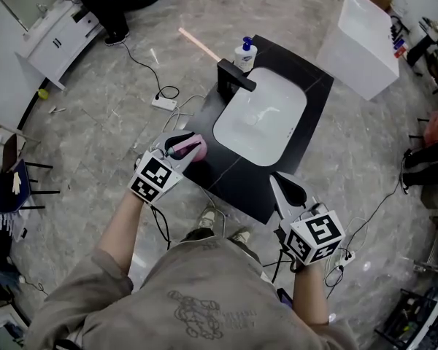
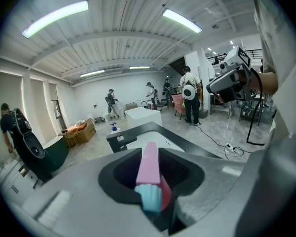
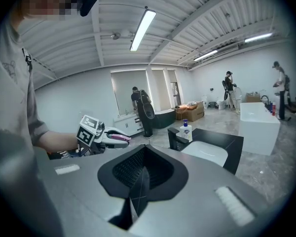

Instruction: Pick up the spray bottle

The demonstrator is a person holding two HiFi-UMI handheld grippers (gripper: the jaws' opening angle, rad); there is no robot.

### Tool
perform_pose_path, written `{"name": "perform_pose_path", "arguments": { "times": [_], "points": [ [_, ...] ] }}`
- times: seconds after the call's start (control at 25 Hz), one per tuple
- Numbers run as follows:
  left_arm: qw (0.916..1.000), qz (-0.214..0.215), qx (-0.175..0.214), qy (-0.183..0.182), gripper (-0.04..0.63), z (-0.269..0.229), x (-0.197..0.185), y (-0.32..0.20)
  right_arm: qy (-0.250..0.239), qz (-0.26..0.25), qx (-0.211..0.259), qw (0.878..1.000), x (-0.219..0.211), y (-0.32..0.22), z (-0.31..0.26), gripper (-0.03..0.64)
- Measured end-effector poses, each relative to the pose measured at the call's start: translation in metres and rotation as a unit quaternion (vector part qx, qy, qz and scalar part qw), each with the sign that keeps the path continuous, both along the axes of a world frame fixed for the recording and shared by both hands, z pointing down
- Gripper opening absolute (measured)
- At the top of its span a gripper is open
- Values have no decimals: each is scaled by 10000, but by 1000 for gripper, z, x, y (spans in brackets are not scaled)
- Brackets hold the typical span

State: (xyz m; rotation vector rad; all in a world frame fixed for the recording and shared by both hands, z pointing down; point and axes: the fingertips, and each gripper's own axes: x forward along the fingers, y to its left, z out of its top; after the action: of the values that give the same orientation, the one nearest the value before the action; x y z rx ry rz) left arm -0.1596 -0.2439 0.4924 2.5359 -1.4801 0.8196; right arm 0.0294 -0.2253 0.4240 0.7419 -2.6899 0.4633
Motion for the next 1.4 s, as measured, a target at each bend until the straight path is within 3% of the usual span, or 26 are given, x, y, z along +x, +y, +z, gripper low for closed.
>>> {"name": "perform_pose_path", "arguments": {
  "times": [0.24,0.48,0.64,0.8,0.96,1.4],
  "points": [
    [9995,-179,72,241,108,-13,-3,3,22,29,89,10000,3,0,-8,28],
    [9991,-284,220,231,109,-34,0,9,12,61,252,9997,9,3,-20,28],
    [9984,-400,328,207,109,-51,1,13,-187,238,507,9983,15,2,-38,28],
    [9970,-509,396,419,109,-71,7,16,-380,416,699,9960,25,0,-54,28],
    [9958,-447,548,580,109,-92,18,22,-447,542,814,9942,33,3,-62,27],
    [9949,-92,834,562,109,-129,53,32,-611,957,959,9889,60,11,-74,26]
  ]
}}
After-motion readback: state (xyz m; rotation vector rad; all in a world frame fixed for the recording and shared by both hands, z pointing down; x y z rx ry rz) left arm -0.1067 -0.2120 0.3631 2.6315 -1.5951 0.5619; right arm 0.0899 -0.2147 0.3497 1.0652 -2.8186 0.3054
